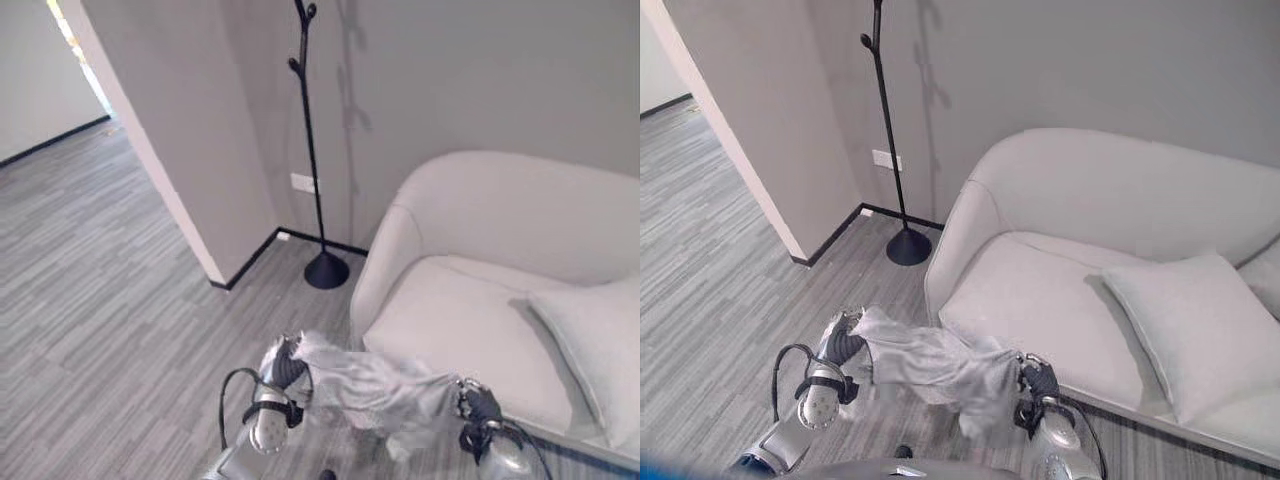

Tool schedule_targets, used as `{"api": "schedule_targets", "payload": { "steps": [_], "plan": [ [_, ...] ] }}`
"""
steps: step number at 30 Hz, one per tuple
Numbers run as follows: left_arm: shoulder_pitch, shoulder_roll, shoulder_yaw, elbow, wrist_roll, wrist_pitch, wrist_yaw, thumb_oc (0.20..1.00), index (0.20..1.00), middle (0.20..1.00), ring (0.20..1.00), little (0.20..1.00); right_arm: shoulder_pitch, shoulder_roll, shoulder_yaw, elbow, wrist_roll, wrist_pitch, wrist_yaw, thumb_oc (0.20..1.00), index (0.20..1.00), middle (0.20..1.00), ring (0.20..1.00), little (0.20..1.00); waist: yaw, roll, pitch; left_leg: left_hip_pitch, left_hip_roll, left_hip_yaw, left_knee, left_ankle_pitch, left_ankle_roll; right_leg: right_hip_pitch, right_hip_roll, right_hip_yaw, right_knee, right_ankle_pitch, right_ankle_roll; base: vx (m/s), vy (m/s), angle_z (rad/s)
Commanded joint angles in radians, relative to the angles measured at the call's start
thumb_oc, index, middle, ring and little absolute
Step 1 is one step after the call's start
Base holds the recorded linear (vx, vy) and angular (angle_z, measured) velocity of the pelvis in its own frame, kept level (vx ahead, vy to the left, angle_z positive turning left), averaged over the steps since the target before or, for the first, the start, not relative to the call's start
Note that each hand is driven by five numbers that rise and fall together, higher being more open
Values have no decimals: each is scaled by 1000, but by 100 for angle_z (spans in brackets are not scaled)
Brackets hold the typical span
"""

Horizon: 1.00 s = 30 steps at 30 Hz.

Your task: Hang the clothes on the sofa on the clothes rack.

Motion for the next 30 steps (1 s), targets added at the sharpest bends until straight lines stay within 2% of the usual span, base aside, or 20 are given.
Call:
{"api": "schedule_targets", "payload": {
  "steps": [1, 7, 8, 9, 10, 11, 12, 13, 14, 15, 19, 20, 21, 22, 23, 25, 26, 27, 28, 30],
  "plan": [
    [-80, 27, 61, -61, 5, -61, 25, 200, 200, 200, 200, 200, -58, 11, 1, -117, 6, -59, 46, 200, 200, 200, 200, 200, 10, -71, 17, 73, -50, 42, 17, -129, 14, 4, -32, 67, -126, 145, 41, -45, -101, 5],
    [-81, 57, 153, -113, 48, -72, 110, 200, 200, 200, 200, 200, -109, -79, -73, -294, -62, -138, 14, 200, 200, 200, 200, 200, 21, -79, 84, -54, -48, 43, 274, -177, -13, 12, -51, 38, -120, 132, 19, -84, -9, 13],
    [-87, 63, 179, -136, 55, -75, 133, 200, 200, 200, 200, 200, -121, -103, -89, -346, -84, -155, 0, 200, 200, 200, 200, 200, 17, -77, 87, -59, -14, 75, 270, -173, -17, 13, -62, 26, -113, 124, 21, -17, 216, 62],
    [-87, 83, 225, -159, 83, -78, 177, 200, 200, 200, 200, 200, -145, -138, -102, -430, -125, -171, -9, 200, 200, 200, 200, 200, 16, -73, 78, -32, 53, 118, 213, -151, -24, 15, -81, 14, -100, 116, 30, 11, 186, 56],
    [-86, 83, 225, -160, 83, -78, 177, 200, 200, 200, 200, 200, -145, -138, -102, -431, -125, -171, -9, 200, 200, 200, 200, 200, 16, -73, 79, -30, 53, 118, 211, -150, -24, 16, -81, 14, -100, 116, 30, 47, 234, 52],
    [-85, 98, 262, -173, 89, -75, 213, 200, 200, 200, 200, 200, -164, -167, -112, -479, -152, -177, -9, 200, 200, 200, 200, 200, 20, -69, 71, -18, 98, 119, 179, -121, -39, 14, -99, 11, -86, 108, 39, 101, 323, 39],
    [-103, 116, 302, -182, 101, -70, 257, 200, 200, 200, 200, 200, -189, -190, -110, -519, -162, -184, -8, 200, 200, 200, 200, 200, 24, -63, 56, -16, 182, 92, 116, -51, -70, 0, -128, 14, -63, 93, 54, 106, 315, 33],
    [-102, 115, 303, -183, 102, -70, 258, 200, 200, 200, 200, 200, -190, -191, -109, -519, -162, -183, -9, 200, 200, 200, 200, 200, 22, -61, 57, -11, 184, 91, 105, -46, -73, -1, -126, 12, -58, 89, 53, 102, 319, 29],
    [-114, 122, 308, -188, 109, -70, 265, 200, 200, 200, 200, 200, -195, -196, -104, -529, -154, -182, -12, 200, 200, 200, 200, 200, 21, -57, 55, -8, 228, 81, 68, -2, -88, -6, -137, 17, -46, 79, 58, 89, 352, 28],
    [-147, 129, 303, -179, 111, -76, 290, 200, 200, 200, 200, 200, -213, -204, -80, -526, -120, -172, -21, 200, 200, 200, 200, 200, 25, -60, 58, -28, 318, 70, 22, 90, -116, -7, -172, 26, -39, 69, 77, 86, 357, 28],
    [-150, 109, 275, -178, 83, -67, 285, 200, 200, 200, 200, 200, -186, -192, -69, -498, -74, -133, -54, 200, 200, 200, 200, 200, 36, -49, 44, -80, 381, 23, 2, 147, -167, 37, -225, 16, -62, 61, 106, 202, 442, 10],
    [-141, 102, 252, -173, 73, -61, 271, 200, 200, 200, 200, 200, -179, -177, -45, -481, -25, -80, -87, 200, 200, 200, 200, 200, 54, -42, 27, -82, 369, 0, 22, 105, -184, 77, -273, 12, -102, 85, 125, 288, 479, 4],
    [-141, 102, 252, -173, 73, -61, 271, 200, 200, 200, 200, 200, -179, -177, -45, -481, -25, -79, -87, 200, 200, 200, 200, 200, 53, -43, 28, -81, 366, 0, 24, 103, -184, 81, -276, 10, -106, 87, 126, 323, 486, -1],
    [-135, 97, 228, -161, 83, -49, 249, 200, 200, 200, 200, 200, -167, -179, -49, -494, -55, -52, -105, 200, 200, 200, 200, 200, 58, -41, 17, -95, 349, 1, 68, 57, -193, 106, -312, -8, -133, 110, 140, 267, 470, -3],
    [-130, 94, 193, -165, 85, -53, 241, 200, 200, 200, 200, 200, -149, -163, -41, -494, -117, -13, -121, 200, 200, 200, 200, 200, 69, -50, 22, -136, 290, -2, 180, -22, -184, 131, -381, -31, -156, 180, 158, 322, 626, 18],
    [-129, 126, 164, -169, 100, -53, 230, 200, 200, 200, 200, 200, -161, -124, -26, -454, -140, 0, -142, 200, 200, 200, 200, 200, 84, -85, 30, -189, 222, 13, 243, -78, -155, 109, -455, -48, -167, 334, 177, 189, 551, 42],
    [-125, 161, 152, -182, 118, -46, 222, 200, 200, 200, 200, 200, -180, -106, -17, -456, -174, 8, -157, 200, 200, 200, 200, 200, 90, -86, 38, -197, 185, 28, 232, -93, -126, 63, -484, -65, -145, 423, 171, 82, 380, 39],
    [-125, 162, 152, -182, 118, -46, 222, 200, 200, 200, 200, 200, -180, -104, -17, -456, -174, 8, -157, 200, 200, 200, 200, 200, 91, -91, 34, -200, 181, 32, 232, -92, -124, 57, -488, -62, -147, 426, 173, 54, 403, 18],
    [-114, 186, 151, -191, 122, -47, 214, 200, 200, 200, 200, 200, -195, -98, -7, -469, -181, 1, -159, 200, 200, 200, 200, 200, 90, -90, 40, -193, 163, 48, 218, -98, -106, 25, -506, -93, -122, 477, 169, -2, 277, -13],
    [-81, 211, 172, -205, 113, -51, 211, 200, 200, 200, 200, 200, -206, -92, -4, -482, -174, -15, -162, 200, 200, 200, 200, 200, 87, -81, 52, -179, 149, 80, 198, -98, -81, 6, -485, -159, -82, 442, 153, 9, 360, -17]
  ]
}}
